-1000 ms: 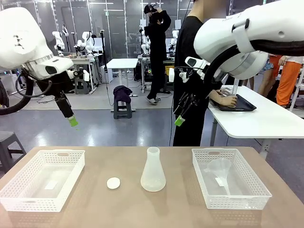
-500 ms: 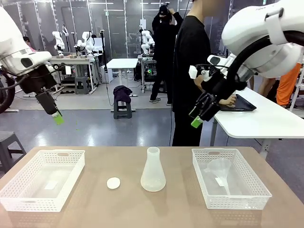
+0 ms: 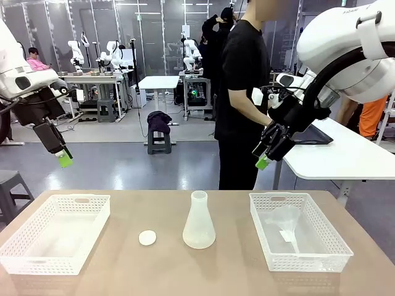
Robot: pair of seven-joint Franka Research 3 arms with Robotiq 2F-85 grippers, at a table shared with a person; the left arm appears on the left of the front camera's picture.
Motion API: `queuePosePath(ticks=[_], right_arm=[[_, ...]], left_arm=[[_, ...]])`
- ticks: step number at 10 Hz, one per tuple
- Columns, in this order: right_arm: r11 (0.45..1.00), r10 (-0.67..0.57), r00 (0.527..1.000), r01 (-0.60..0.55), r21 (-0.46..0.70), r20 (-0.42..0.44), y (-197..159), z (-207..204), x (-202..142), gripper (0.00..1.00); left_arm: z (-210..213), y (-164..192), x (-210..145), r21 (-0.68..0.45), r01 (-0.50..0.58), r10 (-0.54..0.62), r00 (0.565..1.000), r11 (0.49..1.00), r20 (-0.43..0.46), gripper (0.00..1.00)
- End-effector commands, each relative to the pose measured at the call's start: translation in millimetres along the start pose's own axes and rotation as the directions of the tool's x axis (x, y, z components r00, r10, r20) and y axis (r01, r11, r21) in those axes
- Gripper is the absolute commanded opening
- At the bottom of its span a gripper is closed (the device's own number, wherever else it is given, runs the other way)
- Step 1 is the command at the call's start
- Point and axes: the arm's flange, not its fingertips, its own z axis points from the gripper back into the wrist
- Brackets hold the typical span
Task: Prepare the solutions needed for the experiment.
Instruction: Pick up the Plastic Funnel and insert it into the Big flask.
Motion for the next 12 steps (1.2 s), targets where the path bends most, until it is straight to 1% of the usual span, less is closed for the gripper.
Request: queuePosePath(ticks=[1,2,3,4,5,6,7,8,9,10,11,12], right_arm=[[1.000,0.003,1.000,-0.003,0.003,0.003,-3.5,-0.4,1.5,0.77],[1.000,0.000,1.000,0.000,0.000,0.000,0.0,0.0,0.0,0.77],[0.955,-0.297,0.955,0.297,0.022,-0.017,11.2,-1.3,-4.8,0.77],[0.838,-0.545,0.837,0.546,-0.016,0.045,26.3,11.6,-16.6,0.77],[0.723,-0.687,0.719,0.691,-0.006,0.105,37.0,24.0,-23.8,0.77],[0.585,-0.804,0.579,0.811,0.012,0.133,42.6,30.3,-27.3,0.77],[0.472,-0.877,0.464,0.881,0.042,0.125,46.9,32.7,-31.6,0.77],[0.377,-0.918,0.354,0.919,0.113,0.180,51.8,37.7,-36.5,0.77],[0.289,-0.948,0.265,0.948,0.131,0.174,60.5,41.4,-38.8,0.77],[0.224,-0.966,0.192,0.955,0.195,0.173,66.6,42.3,-41.6,0.77],[0.139,-0.979,0.097,0.960,0.242,0.179,70.1,42.6,-46.0,0.77],[0.090,-0.984,0.051,0.969,0.232,0.169,74.4,41.7,-51.6,0.77]], left_arm=[[0.8,1.8,2.4,0.019,-0.020,0.020,1.000,1.000,0.011,1.00],[0.0,0.0,0.0,0.000,0.000,0.000,1.000,1.000,0.000,1.00],[1.5,-7.1,-6.9,-0.022,-0.140,0.142,0.986,0.990,0.085,1.00],[8.9,-10.0,-33.5,-0.023,-0.330,0.331,0.938,0.944,0.101,1.00],[16.6,-13.6,-54.4,-0.046,-0.439,0.442,0.892,0.897,0.100,1.00],[22.9,-18.6,-68.5,-0.086,-0.535,0.542,0.833,0.840,0.110,1.00],[23.3,-22.0,-78.3,-0.125,-0.606,0.618,0.780,0.785,0.095,1.00],[21.1,-26.0,-86.0,-0.137,-0.684,0.695,0.717,0.717,0.052,1.00],[21.4,-28.5,-93.6,-0.169,-0.781,0.794,0.607,0.602,0.020,1.00],[23.0,-29.2,-99.3,-0.228,-0.808,0.831,0.556,0.543,0.007,1.00],[28.1,-29.4,-104.5,-0.340,-0.795,0.845,0.535,0.502,-0.005,1.00],[30.7,-28.5,-111.1,-0.365,-0.805,0.867,0.498,0.467,0.012,1.00]])
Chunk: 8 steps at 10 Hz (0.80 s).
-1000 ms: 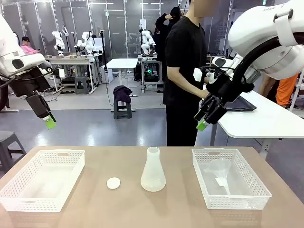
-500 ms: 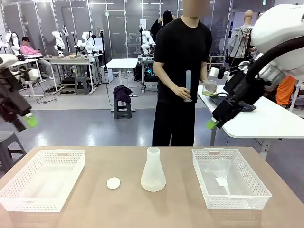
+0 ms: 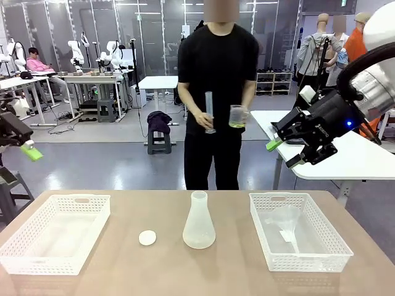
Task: Prepare the solutions needed for the experiment.
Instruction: Pick up the Plastic Funnel and insert it into the Big flask.
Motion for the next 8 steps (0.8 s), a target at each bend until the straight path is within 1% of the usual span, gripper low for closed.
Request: queuePosePath(ticks=[1,2,3,4,5,6,7,8], right_arm=[[0.998,-0.006,0.997,0.002,0.061,0.071,3.2,-1.6,-18.1,0.77],[0.997,0.077,0.989,-0.074,-0.031,0.127,11.9,-3.0,-21.4,0.77],[0.999,-0.024,0.999,0.023,0.032,0.024,-0.6,0.8,-5.8,0.77],[0.999,-0.024,0.999,0.023,0.032,0.024,-0.6,0.8,-5.8,0.77],[0.999,-0.024,0.999,0.023,0.032,0.024,-0.6,0.8,-5.8,0.77],[0.999,-0.024,0.999,0.023,0.032,0.024,-0.6,0.8,-5.8,0.77],[0.999,-0.024,0.999,0.023,0.032,0.024,-0.6,0.8,-5.8,0.77],[0.999,-0.024,0.999,0.023,0.032,0.024,-0.6,0.8,-5.8,0.77]], left_arm=[[8.7,6.6,-9.0,-0.108,-0.026,0.034,0.997,0.994,0.070,1.00],[10.2,7.1,-9.2,-0.063,0.014,-0.007,0.993,0.998,0.121,1.00],[7.0,3.3,-0.8,-0.058,-0.019,0.021,0.999,0.998,0.027,1.00],[7.0,3.3,-0.8,-0.058,-0.019,0.021,0.999,0.998,0.027,1.00],[15.5,6.7,-2.8,-0.078,-0.021,0.026,0.998,0.997,0.061,1.00],[16.3,13.3,-4.5,-0.225,0.006,0.016,0.996,0.974,0.093,1.00],[17.4,23.2,-7.3,-0.259,-0.031,0.070,0.987,0.965,0.144,1.00],[16.9,30.2,-10.4,-0.293,-0.023,0.079,0.981,0.956,0.179,1.00]])
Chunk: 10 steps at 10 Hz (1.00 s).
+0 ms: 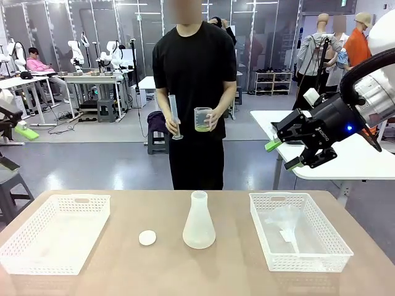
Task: Prepare the solutions needed for the experiment.
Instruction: Pick up the Plastic Funnel and insert it into the Big flask.
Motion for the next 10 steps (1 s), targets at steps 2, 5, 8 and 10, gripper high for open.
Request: queuePosePath(ticks=[2,5,8,10], right_arm=[[1.000,-0.004,1.000,0.004,0.006,-0.005,2.0,4.3,3.4,0.77],[0.982,0.160,0.987,-0.158,-0.104,0.008,-13.5,6.5,18.8,0.77],[0.801,0.531,0.815,-0.572,-0.177,-0.230,-26.9,21.7,79.6,0.77],[0.628,0.655,0.647,-0.753,-0.196,-0.390,-27.0,16.0,102.3,0.77]], left_arm=[[-13.1,20.9,-11.8,-0.182,0.082,-0.072,0.996,0.980,0.060,1.00],[-9.6,18.7,-6.6,-0.163,0.059,-0.052,0.997,0.985,0.049,1.00],[-9.6,18.7,-6.6,-0.163,0.059,-0.052,0.997,0.985,0.049,1.00],[-9.6,18.7,-6.6,-0.163,0.059,-0.052,0.997,0.985,0.049,1.00]])
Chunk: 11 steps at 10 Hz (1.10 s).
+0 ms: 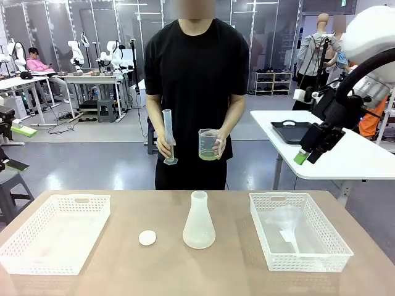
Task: Prepare the solutions needed for the experiment.
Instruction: Pick up the Plastic Funnel and insert it into the Big flask.
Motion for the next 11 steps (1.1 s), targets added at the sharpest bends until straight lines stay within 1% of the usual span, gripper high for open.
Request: queuePosePath(ticks=[1,3,4,8,9,10,11], right_arm=[[0.977,0.209,0.977,-0.211,-0.041,-0.051,-7.7,1.3,20.3,0.77],[0.962,0.272,0.954,-0.274,-0.004,-0.123,-12.5,-13.3,29.3,0.77],[0.981,0.190,0.979,-0.192,-0.034,-0.071,-7.8,-5.2,22.3,0.77],[0.981,0.190,0.979,-0.192,-0.034,-0.071,-7.8,-5.2,22.3,0.77],[0.975,0.218,0.972,-0.222,-0.035,-0.082,-12.1,-4.6,23.9,0.77],[0.945,0.311,0.933,-0.324,-0.046,-0.182,-12.3,-11.8,32.0,0.77],[0.909,0.384,0.900,-0.408,-0.088,-0.204,-18.1,-16.5,40.5,0.77]], left_arm=[[0.9,-4.8,0.8,0.011,-0.013,0.013,1.000,1.000,-0.016,1.00],[0.9,-4.8,0.8,0.011,-0.013,0.013,1.000,1.000,-0.016,1.00],[0.9,-4.8,0.8,0.011,-0.013,0.013,1.000,1.000,-0.016,1.00],[0.9,-4.8,0.8,0.011,-0.013,0.013,1.000,1.000,-0.016,1.00],[0.9,-4.8,0.8,0.011,-0.013,0.013,1.000,1.000,-0.016,1.00],[0.9,-4.8,0.8,0.011,-0.013,0.013,1.000,1.000,-0.016,1.00],[0.9,-4.8,0.8,0.011,-0.013,0.013,1.000,1.000,-0.016,1.00]])
